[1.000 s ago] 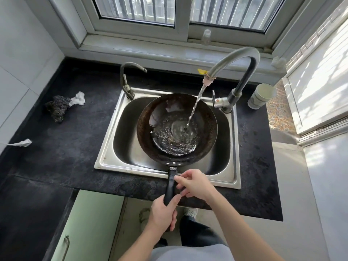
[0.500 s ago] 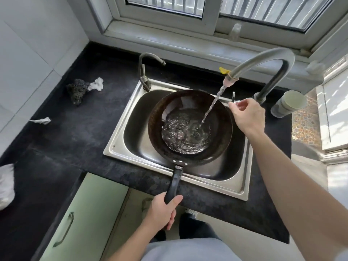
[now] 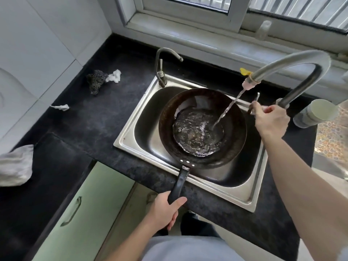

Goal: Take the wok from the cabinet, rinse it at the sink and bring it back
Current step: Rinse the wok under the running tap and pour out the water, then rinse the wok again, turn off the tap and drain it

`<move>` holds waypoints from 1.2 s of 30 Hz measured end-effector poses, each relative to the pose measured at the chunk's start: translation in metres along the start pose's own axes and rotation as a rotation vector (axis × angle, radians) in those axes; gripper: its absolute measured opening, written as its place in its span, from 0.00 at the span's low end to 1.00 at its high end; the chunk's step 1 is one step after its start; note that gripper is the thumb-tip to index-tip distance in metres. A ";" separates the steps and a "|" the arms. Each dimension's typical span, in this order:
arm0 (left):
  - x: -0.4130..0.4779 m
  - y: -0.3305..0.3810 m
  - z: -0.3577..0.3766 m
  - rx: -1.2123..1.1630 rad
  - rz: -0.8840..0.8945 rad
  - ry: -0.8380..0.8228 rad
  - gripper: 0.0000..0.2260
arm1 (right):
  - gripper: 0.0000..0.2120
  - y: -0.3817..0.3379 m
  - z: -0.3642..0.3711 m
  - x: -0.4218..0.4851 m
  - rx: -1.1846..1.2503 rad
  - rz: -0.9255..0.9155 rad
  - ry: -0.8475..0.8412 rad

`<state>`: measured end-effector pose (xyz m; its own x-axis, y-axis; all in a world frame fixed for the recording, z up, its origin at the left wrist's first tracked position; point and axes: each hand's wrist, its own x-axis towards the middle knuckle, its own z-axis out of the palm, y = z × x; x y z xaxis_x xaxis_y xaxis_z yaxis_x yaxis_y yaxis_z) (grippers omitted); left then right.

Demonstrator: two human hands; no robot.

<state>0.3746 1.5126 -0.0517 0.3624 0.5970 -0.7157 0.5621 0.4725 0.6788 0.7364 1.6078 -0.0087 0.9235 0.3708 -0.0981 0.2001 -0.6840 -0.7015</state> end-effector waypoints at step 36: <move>-0.001 0.008 -0.006 -0.053 -0.002 -0.077 0.13 | 0.22 0.006 -0.027 -0.040 -0.142 -0.183 -0.125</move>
<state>0.3739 1.5195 -0.0447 0.4183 0.5452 -0.7265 0.5235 0.5089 0.6833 0.7091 1.5717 0.0106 0.8218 0.5652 -0.0718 0.4121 -0.6767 -0.6101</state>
